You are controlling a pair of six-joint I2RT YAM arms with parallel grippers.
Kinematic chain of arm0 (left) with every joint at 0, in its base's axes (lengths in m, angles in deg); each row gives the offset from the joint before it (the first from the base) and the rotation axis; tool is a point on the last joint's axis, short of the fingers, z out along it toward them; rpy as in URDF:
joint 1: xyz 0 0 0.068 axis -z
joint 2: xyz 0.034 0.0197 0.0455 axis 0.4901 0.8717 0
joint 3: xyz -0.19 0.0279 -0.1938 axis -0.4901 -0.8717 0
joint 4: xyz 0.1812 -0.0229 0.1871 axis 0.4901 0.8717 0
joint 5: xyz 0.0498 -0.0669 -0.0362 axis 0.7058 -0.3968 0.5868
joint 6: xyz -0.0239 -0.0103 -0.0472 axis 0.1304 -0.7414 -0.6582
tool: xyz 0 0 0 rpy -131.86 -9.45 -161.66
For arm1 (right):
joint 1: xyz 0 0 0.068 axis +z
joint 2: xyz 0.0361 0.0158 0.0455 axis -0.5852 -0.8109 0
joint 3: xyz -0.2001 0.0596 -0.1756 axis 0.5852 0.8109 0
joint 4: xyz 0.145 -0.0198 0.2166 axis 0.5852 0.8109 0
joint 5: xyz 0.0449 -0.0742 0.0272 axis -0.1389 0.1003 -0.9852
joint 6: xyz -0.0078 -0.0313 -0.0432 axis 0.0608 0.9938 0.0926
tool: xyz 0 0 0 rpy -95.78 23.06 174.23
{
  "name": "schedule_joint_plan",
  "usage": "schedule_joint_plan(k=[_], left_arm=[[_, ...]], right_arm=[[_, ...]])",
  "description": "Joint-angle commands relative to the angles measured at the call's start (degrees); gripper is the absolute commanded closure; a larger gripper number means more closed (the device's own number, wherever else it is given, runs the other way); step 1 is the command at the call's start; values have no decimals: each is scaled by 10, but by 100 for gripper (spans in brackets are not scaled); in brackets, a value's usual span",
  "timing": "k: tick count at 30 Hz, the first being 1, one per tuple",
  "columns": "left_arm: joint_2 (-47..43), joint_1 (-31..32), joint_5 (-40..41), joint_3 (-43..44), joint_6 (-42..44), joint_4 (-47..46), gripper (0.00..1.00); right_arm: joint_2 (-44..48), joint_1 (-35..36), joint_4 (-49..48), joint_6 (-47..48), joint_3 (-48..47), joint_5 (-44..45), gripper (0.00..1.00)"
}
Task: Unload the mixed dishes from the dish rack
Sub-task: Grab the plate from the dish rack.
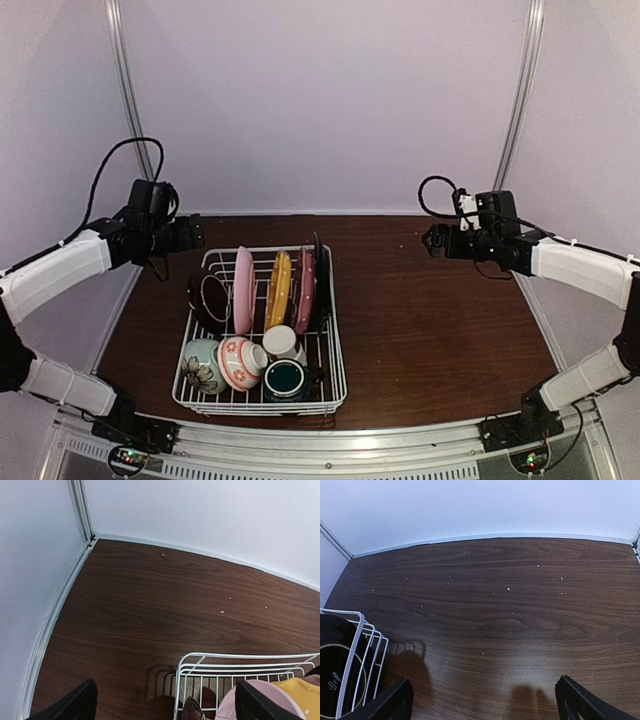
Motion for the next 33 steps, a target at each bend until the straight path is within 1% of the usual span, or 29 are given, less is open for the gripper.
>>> schedule_joint_plan(k=[1, 6, 9, 15, 19, 25, 33], left_arm=[[-32, 5, -19, 27, -7, 3, 3], [-71, 15, -49, 48, 9, 12, 3], [-95, 26, -80, 65, 27, 12, 3], [-99, 55, -125, 107, 45, 31, 3], [-70, 114, -121, 139, 53, 37, 3], [-11, 233, -78, 188, 66, 43, 3], [49, 351, -7, 238, 18, 52, 6]], right_arm=[[5, 5, 13, 1, -19, 4, 0], [11, 5, 30, 9, -33, 2, 0], [15, 5, 36, 12, -39, -2, 0], [14, 12, 51, 13, -56, -27, 0], [15, 20, 63, 10, -72, -28, 0], [30, 27, 73, 12, -69, -19, 0], [57, 28, 71, 6, -49, -11, 0]])
